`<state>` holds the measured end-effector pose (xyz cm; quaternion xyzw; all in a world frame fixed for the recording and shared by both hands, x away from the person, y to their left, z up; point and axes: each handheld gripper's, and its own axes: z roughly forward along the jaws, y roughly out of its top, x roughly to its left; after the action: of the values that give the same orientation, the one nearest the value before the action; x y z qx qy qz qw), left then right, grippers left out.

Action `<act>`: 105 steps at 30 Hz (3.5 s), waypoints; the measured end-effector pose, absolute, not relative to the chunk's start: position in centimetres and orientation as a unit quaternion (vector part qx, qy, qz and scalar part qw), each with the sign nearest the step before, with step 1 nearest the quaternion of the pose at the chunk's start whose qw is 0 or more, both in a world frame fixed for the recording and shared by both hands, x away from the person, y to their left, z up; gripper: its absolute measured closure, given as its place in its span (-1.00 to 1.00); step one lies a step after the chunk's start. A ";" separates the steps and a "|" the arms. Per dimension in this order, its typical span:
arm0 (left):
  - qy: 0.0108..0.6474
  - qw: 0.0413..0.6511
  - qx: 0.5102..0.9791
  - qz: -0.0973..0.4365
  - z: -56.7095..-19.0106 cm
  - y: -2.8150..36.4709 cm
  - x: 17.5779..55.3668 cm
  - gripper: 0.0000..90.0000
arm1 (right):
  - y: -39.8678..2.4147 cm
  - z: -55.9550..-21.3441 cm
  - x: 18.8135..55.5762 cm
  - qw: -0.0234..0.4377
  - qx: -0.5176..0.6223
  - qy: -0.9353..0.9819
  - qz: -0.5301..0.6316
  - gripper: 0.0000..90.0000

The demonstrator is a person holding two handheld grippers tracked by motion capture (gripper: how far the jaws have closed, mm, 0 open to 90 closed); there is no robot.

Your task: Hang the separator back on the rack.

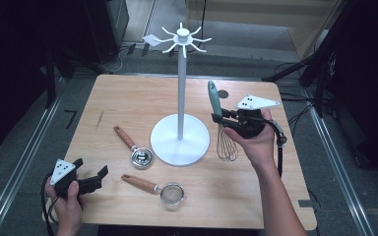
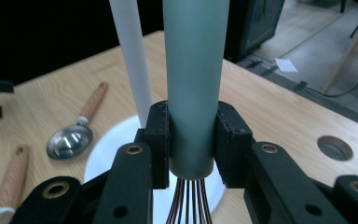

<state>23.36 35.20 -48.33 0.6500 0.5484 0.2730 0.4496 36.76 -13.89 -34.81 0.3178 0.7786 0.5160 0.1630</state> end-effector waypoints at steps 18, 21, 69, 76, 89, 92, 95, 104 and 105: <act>0.545 0.451 0.651 0.274 -48.3 35.2 23.3 -1.00 | -12.4 -31.8 35.5 0.187 0.281 0.721 0.605 0.58; 0.545 0.451 0.652 0.274 -48.3 35.2 23.3 -1.00 | -12.3 -31.3 35.5 0.184 0.284 0.711 0.617 0.58; 0.546 0.450 0.652 0.274 -48.3 35.2 23.3 -1.00 | -10.2 -27.6 35.7 0.159 0.256 0.687 0.661 0.58; 0.545 0.450 0.652 0.273 -48.3 35.2 23.3 -1.00 | -9.7 -27.8 35.7 0.159 0.251 0.688 0.662 0.58; 0.547 0.451 0.651 0.271 -48.3 35.2 23.4 -1.00 | -8.9 -28.3 35.2 0.177 0.247 0.680 0.667 0.57; 0.547 0.451 0.652 0.270 -48.3 35.2 23.4 -1.00 | -9.0 -28.2 35.2 0.186 0.248 0.680 0.665 0.55; 0.548 0.452 0.650 0.270 -48.3 35.2 23.4 -1.00 | -9.1 -28.2 35.1 0.189 0.250 0.677 0.667 0.42; 0.548 0.451 0.651 0.271 -48.3 35.2 23.4 -1.00 | -10.2 -27.5 34.3 0.236 0.271 0.626 0.692 0.88; 0.547 0.451 0.651 0.271 -48.3 35.2 23.4 -1.00 | -10.1 -27.4 34.3 0.250 0.277 0.622 0.689 1.00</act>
<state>23.39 35.22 -48.33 0.6513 0.5472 0.2706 0.4507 34.27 -10.14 -27.40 0.2766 0.6218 0.6886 0.2503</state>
